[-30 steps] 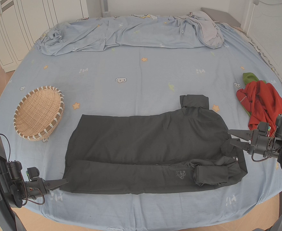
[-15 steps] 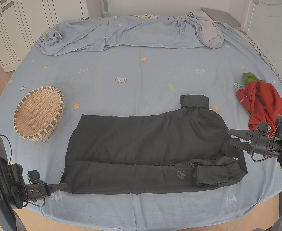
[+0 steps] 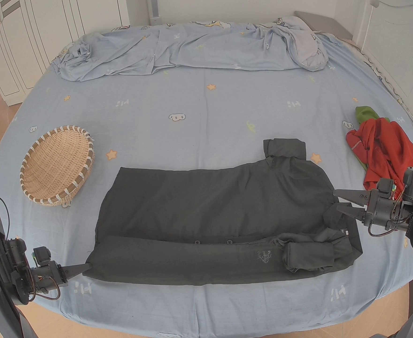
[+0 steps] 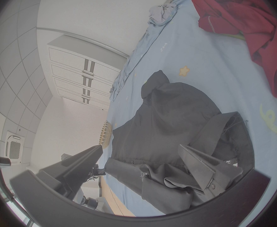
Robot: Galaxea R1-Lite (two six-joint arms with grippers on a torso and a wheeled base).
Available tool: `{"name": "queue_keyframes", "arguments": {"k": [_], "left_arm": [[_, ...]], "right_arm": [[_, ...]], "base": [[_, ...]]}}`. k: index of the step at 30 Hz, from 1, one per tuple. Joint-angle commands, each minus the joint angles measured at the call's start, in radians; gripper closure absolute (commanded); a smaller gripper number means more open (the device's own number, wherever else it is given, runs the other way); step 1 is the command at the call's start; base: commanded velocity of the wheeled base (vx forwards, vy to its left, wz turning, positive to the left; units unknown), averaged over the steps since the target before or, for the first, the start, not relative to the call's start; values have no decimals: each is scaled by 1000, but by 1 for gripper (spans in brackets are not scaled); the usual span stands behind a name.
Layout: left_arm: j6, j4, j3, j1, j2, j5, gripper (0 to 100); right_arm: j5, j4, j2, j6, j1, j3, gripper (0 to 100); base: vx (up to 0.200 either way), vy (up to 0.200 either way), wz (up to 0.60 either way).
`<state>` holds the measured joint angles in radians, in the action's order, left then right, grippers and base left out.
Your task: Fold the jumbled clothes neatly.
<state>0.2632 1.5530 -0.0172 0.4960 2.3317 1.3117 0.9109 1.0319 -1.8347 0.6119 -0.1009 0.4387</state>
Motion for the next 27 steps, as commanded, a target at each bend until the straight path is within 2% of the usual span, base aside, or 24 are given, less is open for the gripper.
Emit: {"name": "queue_keyframes", "arguments": {"k": [1, 25, 26, 27], "left_arm": [[1, 18, 17, 36, -6, 1, 100], [-35, 4, 17, 18, -6, 1, 100], [-36, 4, 17, 18, -6, 1, 0], [-36, 4, 17, 19, -6, 1, 0]], "right_arm": [[0, 0, -3, 0, 1, 0, 0], [0, 0, -6, 0, 1, 3, 0], [0, 0, -6, 0, 0, 3, 0], [0, 0, -5, 0, 0, 3, 0]], "base": [[0, 0, 0], [0, 0, 0], [0, 0, 0], [0, 0, 0]]}}
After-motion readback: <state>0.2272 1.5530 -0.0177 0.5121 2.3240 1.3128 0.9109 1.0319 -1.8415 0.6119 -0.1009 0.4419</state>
